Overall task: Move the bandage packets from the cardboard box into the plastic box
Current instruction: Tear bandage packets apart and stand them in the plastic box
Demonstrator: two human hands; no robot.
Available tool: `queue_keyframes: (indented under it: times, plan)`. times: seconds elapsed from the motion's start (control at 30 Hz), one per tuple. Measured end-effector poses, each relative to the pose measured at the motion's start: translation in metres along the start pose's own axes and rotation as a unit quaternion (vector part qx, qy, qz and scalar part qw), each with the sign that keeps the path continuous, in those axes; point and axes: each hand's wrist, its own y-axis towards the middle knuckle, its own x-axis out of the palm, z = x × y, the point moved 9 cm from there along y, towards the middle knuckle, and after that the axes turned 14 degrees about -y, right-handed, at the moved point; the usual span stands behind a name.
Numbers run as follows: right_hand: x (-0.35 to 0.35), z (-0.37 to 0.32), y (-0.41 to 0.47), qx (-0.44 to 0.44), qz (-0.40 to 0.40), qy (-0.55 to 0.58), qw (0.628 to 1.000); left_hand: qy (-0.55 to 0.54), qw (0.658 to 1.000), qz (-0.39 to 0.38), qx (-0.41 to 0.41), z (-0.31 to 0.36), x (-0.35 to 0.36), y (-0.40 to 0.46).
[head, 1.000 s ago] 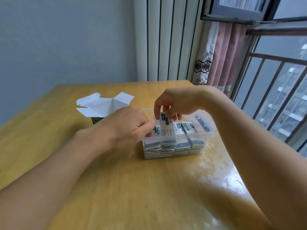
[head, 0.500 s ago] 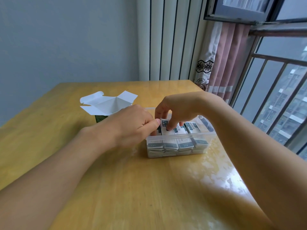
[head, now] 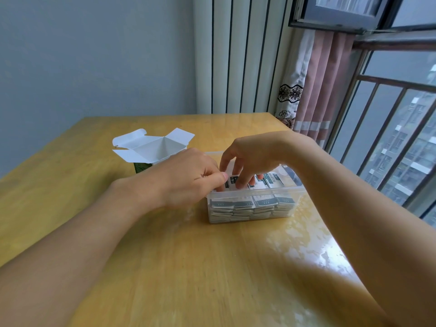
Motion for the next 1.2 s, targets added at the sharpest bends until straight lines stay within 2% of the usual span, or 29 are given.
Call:
queue_keyframes:
  times: [0.37, 0.47, 0.53, 0.6, 0.67, 0.7, 0.73, 0.8, 0.87, 0.97, 1.07, 1.13, 1.2]
  plan:
    - [-0.008, -0.001, -0.005, -0.010, 0.017, 0.030, 0.999, -0.021, 1.000, 0.005, 0.000, -0.004, -0.002, 0.000]
    - [-0.017, 0.000, -0.012, -0.015, 0.043, 0.029, 0.999, -0.043, 0.999, 0.019, 0.005, 0.000, -0.008, -0.001]
    - [-0.033, -0.001, -0.019, -0.023, 0.100, 0.034, 0.994, -0.056, 0.994, 0.092, 0.030, 0.005, -0.029, -0.003]
    - [-0.059, -0.003, -0.030, -0.031, 0.203, 0.049, 0.977, -0.031, 0.970, 0.236, 0.046, 0.007, -0.068, -0.012]
    - [-0.081, -0.012, -0.043, -0.044, 0.307, 0.045, 0.950, 0.018, 0.930, 0.366, -0.024, -0.010, -0.109, -0.027]
    - [-0.086, -0.023, -0.048, -0.057, 0.337, 0.033, 0.939, 0.036, 0.919, 0.378, -0.102, -0.030, -0.122, -0.031]
    - [-0.085, -0.038, -0.049, -0.072, 0.349, 0.025, 0.934, 0.038, 0.916, 0.345, -0.202, -0.054, -0.129, -0.036]
    - [-0.072, -0.069, -0.039, -0.101, 0.331, 0.008, 0.938, -0.028, 0.907, 0.216, -0.362, -0.097, -0.117, -0.051]
    - [-0.051, -0.088, -0.019, -0.109, 0.284, -0.034, 0.952, -0.123, 0.893, 0.119, -0.417, -0.118, -0.092, -0.063]
    - [-0.042, -0.090, -0.010, -0.086, 0.249, -0.039, 0.964, -0.247, 0.887, 0.084, -0.382, -0.132, -0.073, -0.062]
    - [-0.046, -0.088, -0.021, -0.095, 0.208, -0.055, 0.972, -0.387, 0.867, 0.054, -0.309, -0.130, -0.067, -0.054]
    - [-0.045, -0.088, -0.024, -0.105, 0.183, -0.052, 0.976, -0.403, 0.875, 0.007, -0.269, -0.120, -0.062, -0.050]
    - [-0.046, -0.088, -0.023, -0.103, 0.193, -0.038, 0.975, -0.384, 0.891, -0.024, -0.242, -0.111, -0.057, -0.049]
